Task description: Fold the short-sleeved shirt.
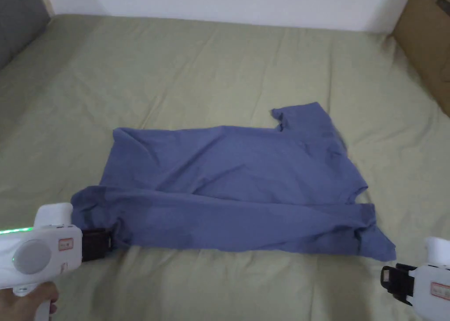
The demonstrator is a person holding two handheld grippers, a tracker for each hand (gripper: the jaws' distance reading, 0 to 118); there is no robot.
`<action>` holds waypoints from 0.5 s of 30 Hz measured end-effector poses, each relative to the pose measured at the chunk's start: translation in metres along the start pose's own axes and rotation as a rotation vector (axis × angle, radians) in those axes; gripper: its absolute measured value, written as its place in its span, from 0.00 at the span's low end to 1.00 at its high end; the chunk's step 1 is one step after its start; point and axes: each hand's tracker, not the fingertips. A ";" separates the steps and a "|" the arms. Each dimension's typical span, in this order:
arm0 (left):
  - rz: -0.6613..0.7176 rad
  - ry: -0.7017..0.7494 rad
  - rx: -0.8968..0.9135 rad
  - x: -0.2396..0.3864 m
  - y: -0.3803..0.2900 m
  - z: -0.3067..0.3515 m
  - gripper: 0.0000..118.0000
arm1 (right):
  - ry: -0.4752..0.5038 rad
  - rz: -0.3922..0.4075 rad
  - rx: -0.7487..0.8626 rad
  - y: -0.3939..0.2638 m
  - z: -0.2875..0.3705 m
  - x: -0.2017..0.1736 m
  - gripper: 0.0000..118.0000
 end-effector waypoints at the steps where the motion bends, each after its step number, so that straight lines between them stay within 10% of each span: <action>1: -0.014 0.010 -0.003 0.006 -0.003 -0.005 0.64 | -0.004 -0.003 -0.002 0.000 -0.001 0.001 0.00; 3: -0.103 0.081 0.056 0.016 -0.006 0.002 0.48 | -0.007 -0.020 -0.013 0.002 -0.004 0.004 0.00; 5: -0.097 0.101 0.093 0.021 -0.002 0.012 0.06 | 0.006 -0.039 -0.002 0.007 -0.007 0.008 0.07; 8: -0.096 0.051 0.054 0.020 0.004 0.021 0.06 | 0.007 -0.035 0.011 0.024 -0.021 0.013 0.74; 9: -0.105 0.043 0.057 0.020 0.004 0.023 0.06 | -0.004 -0.031 0.011 0.031 -0.029 0.014 0.81; 15: -0.120 0.010 0.053 0.019 0.011 0.035 0.06 | -0.077 -0.005 -0.108 0.059 -0.097 0.013 0.68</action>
